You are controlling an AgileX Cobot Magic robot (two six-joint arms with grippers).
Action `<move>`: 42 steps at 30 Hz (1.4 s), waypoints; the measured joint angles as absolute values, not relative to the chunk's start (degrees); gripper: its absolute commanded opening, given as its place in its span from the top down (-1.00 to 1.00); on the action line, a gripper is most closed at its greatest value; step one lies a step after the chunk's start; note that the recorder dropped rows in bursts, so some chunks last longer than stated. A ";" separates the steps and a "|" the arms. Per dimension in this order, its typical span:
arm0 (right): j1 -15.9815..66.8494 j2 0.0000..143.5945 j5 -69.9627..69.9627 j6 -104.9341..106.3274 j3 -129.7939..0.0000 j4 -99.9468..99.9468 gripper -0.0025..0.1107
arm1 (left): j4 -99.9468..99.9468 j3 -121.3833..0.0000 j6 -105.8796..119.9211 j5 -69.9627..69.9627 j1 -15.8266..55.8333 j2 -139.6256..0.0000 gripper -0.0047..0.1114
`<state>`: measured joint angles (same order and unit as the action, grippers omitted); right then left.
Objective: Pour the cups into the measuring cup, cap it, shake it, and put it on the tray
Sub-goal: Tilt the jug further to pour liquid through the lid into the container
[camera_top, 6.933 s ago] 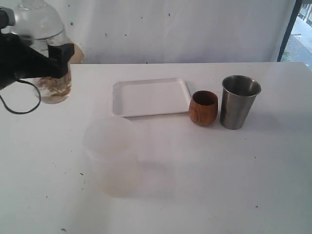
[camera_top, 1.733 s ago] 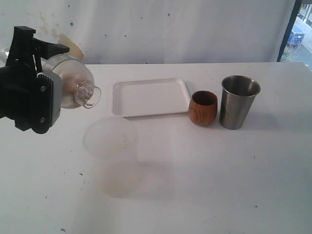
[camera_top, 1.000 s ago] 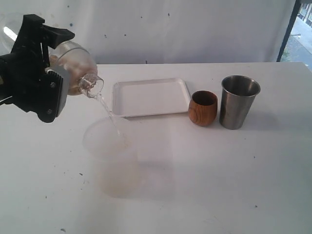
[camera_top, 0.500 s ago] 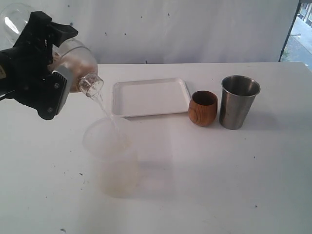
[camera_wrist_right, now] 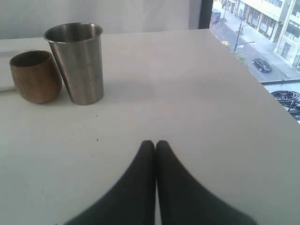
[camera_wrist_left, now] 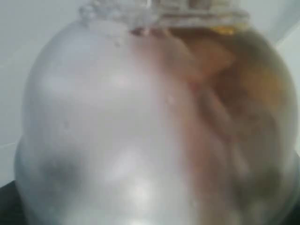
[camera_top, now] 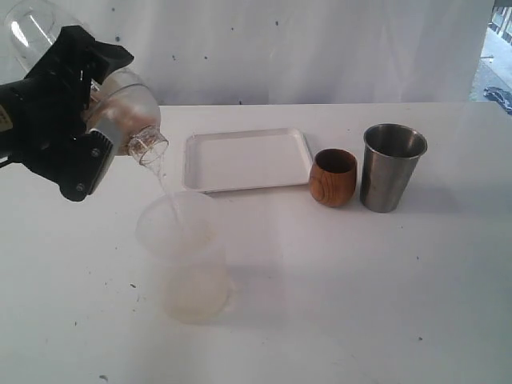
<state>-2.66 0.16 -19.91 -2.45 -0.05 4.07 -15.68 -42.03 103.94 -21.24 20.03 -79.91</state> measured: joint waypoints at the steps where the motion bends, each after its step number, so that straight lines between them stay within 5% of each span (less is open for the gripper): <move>1: -2.66 0.16 -19.91 -2.45 -0.05 4.07 0.96 | -16.43 -42.03 103.98 -21.36 20.03 -79.91 0.92; 42: -2.66 0.16 -19.91 -2.45 -0.05 4.07 0.96 | -22.58 -42.12 109.66 -25.74 21.06 -79.91 0.92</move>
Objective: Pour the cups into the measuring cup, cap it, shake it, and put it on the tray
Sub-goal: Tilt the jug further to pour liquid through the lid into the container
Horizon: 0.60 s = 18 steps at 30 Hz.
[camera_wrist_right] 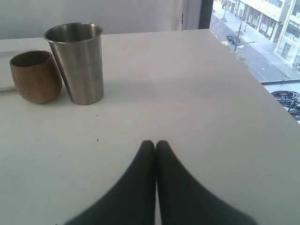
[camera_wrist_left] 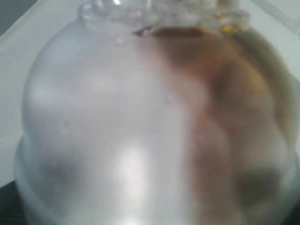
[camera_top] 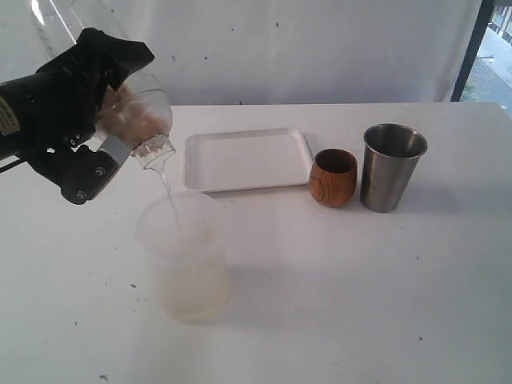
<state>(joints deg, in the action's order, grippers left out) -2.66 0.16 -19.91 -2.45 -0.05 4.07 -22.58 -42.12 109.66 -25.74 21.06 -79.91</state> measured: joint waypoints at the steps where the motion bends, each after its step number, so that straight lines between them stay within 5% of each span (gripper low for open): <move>1: -2.66 0.16 -19.91 -2.45 -0.05 4.07 0.96 | -22.58 -42.12 109.76 -26.02 21.16 -79.91 0.92; 18: -2.66 0.16 -19.91 -2.45 -0.05 4.07 0.96 | -23.39 -42.12 112.43 -26.77 23.54 -79.91 0.92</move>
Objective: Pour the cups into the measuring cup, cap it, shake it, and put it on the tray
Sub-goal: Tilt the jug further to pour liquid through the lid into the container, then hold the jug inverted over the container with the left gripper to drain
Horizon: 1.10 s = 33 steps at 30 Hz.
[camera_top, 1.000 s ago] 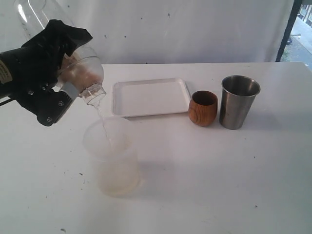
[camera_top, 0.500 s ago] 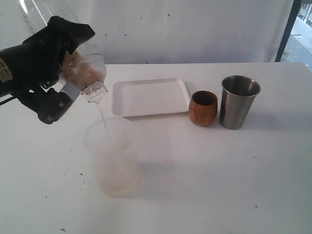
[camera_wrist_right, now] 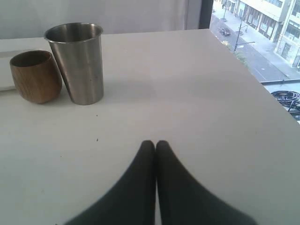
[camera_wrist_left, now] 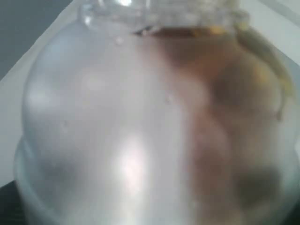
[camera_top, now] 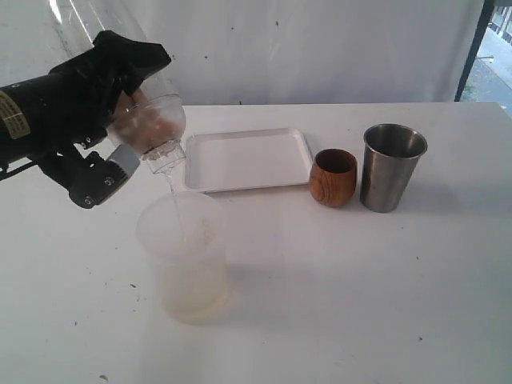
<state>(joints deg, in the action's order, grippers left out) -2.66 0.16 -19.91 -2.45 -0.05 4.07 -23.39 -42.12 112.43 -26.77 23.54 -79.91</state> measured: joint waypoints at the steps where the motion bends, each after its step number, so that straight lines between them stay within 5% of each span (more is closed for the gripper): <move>1: -2.66 0.16 -19.91 -2.45 -0.05 4.07 0.96 | -23.49 -42.12 112.68 -26.87 23.58 -79.91 0.92; 33: -2.66 0.16 -19.91 -2.45 -0.05 4.07 0.96 | -32.29 -43.46 114.34 -24.10 23.94 -76.16 0.92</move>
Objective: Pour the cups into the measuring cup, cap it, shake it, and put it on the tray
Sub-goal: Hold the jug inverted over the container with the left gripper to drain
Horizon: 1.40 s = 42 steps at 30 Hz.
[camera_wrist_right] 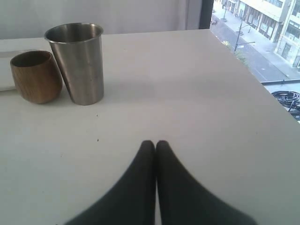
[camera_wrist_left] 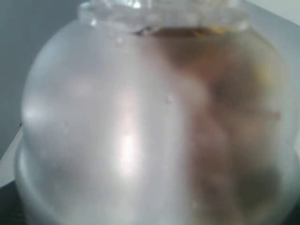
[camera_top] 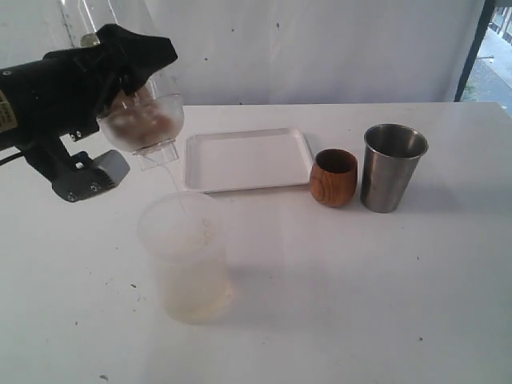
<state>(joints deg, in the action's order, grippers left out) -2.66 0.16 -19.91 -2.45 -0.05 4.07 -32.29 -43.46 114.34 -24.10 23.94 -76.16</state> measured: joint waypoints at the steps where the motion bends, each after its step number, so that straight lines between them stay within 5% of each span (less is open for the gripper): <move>1: -2.66 0.16 -19.91 -2.45 -0.05 4.07 0.96 | -32.54 -43.74 114.34 -23.67 23.94 -76.00 0.92; 42: -2.66 0.16 -19.91 -2.43 -0.05 4.07 0.96 | -39.73 -48.43 112.60 -10.70 28.47 -75.91 0.92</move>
<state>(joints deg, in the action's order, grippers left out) -2.66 0.16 -19.91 -2.43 -0.05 4.07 -39.73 -48.43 112.60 -10.70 28.47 -75.91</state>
